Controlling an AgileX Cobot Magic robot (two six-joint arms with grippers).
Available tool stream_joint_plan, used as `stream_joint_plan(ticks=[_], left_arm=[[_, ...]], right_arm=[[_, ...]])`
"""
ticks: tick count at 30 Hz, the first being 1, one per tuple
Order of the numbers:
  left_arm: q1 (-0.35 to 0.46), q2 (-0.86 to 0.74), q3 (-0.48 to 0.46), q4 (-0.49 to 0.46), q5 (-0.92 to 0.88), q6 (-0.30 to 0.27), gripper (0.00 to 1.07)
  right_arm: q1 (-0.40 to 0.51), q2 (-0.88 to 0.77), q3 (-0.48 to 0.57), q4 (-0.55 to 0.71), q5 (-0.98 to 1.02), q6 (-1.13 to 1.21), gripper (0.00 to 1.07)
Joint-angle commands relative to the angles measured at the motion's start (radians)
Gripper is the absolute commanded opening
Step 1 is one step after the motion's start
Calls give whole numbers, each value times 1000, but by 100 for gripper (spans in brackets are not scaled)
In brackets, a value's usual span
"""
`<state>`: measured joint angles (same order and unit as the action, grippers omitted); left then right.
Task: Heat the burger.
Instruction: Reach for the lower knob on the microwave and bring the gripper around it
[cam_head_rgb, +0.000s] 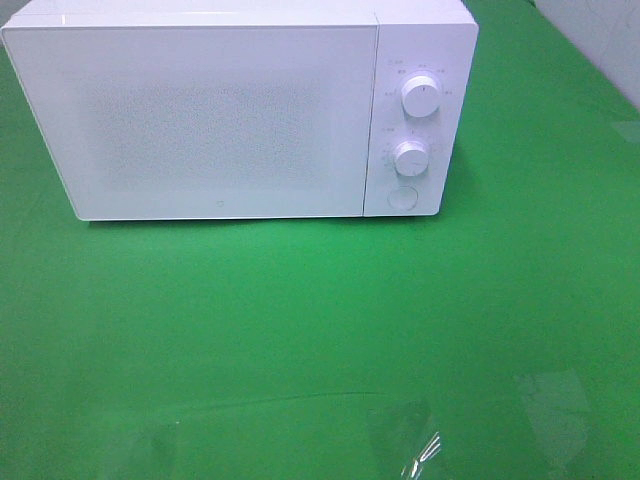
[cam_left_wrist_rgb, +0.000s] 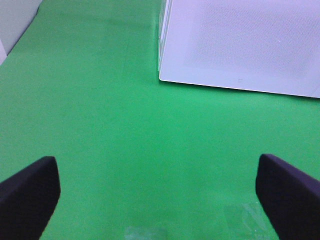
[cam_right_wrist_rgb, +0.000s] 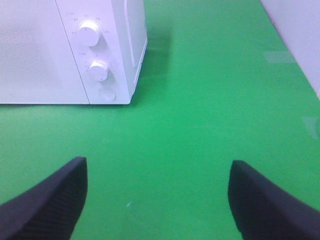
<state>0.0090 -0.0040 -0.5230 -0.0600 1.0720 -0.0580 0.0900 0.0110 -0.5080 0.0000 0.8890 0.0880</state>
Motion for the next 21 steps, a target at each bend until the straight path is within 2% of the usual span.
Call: stream_joint_plan(ticks=[1,9,21], left_arm=[[2,-17,3,-3,-8,-2,99],[2,-17,3,-3,-8,-2,99],[2,-17,3,-3,-8,-2,99]], right_arm=[[-3,51,-4,0,-119,35,75],[-3,122,20,0,-260,44,75],[-3,253,114,0,-514,44,75]])
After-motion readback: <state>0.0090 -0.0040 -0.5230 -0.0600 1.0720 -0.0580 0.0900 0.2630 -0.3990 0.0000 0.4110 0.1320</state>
